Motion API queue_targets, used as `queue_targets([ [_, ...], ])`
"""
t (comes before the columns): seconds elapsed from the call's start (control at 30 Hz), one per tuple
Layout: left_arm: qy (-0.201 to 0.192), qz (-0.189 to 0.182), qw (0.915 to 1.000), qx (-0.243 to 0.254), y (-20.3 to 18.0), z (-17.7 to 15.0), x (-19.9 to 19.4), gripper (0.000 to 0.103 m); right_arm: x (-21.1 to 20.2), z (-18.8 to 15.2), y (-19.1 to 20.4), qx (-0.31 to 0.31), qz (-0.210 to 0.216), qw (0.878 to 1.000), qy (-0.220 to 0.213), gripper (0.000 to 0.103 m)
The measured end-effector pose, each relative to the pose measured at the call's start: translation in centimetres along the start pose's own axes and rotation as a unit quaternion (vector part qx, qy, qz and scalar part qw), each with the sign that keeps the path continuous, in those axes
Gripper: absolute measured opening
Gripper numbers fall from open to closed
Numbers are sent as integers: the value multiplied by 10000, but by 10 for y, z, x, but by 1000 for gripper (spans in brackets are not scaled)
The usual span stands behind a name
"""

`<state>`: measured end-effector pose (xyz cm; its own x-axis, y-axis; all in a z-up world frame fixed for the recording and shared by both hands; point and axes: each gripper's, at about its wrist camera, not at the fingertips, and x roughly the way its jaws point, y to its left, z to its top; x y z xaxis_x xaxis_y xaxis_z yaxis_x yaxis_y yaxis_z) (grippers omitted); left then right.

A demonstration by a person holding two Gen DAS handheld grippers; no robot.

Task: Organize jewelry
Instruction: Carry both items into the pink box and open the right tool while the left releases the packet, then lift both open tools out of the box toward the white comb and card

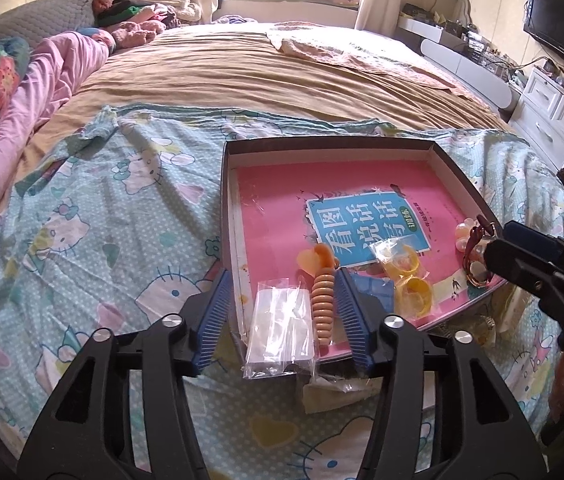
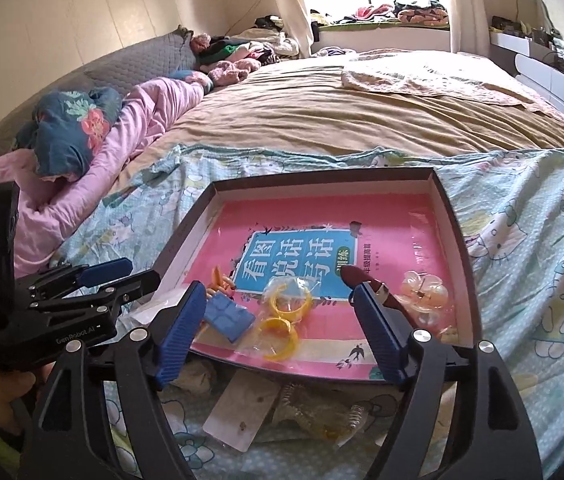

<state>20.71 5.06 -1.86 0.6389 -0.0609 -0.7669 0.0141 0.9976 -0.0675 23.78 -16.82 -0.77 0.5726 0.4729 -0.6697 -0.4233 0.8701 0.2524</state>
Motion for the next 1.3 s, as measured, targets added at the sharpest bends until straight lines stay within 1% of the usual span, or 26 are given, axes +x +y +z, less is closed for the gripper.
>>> queue_targets([
  [0.03,3,11,10000,5,0,0,-1,53,-2,0,-1,19,-12,10000,-27,79],
  [0.1,-1,32,10000,11,0,0,-5,53,-7,1,-2,28,-51,9999,-84,82],
  [0.17,-19,44,10000,7,0,0,-9,60,-10,2,-3,30,-75,9999,-121,83],
  [0.2,-25,52,10000,9,-1,0,-10,61,-12,2,-3,37,-78,9999,-143,85],
  [0.3,-61,76,10000,12,-1,0,-15,66,-17,2,-4,56,-103,9997,-212,87],
  [0.37,-98,98,9999,3,-1,0,-20,72,-20,3,-4,61,-107,9996,-246,87],
  [0.43,-130,124,9998,-10,-1,1,-24,75,-23,3,-4,56,-109,9995,-280,87],
  [0.5,-149,130,9998,-29,-1,2,-27,77,-27,4,-3,55,-120,9994,-315,91],
  [0.53,-172,135,9998,-42,-1,2,-30,80,-29,3,-3,59,-129,9993,-349,92],
  [0.63,-221,166,9996,-48,-1,3,-35,81,-34,4,-3,62,-111,9991,-394,92],
  [0.7,-259,193,9995,-73,-1,4,-40,87,-38,3,-3,68,-114,9990,-435,93],
  [0.73,-288,232,9993,-92,0,4,-43,93,-39,4,-3,73,-105,9989,-449,93],
  [0.83,-365,310,9987,-157,1,5,-50,93,-45,4,-1,71,-94,9986,-507,94],
  [1.3,-624,332,9970,-317,8,1,-82,93,-74,4,5,50,-82,9970,-766,94],
])
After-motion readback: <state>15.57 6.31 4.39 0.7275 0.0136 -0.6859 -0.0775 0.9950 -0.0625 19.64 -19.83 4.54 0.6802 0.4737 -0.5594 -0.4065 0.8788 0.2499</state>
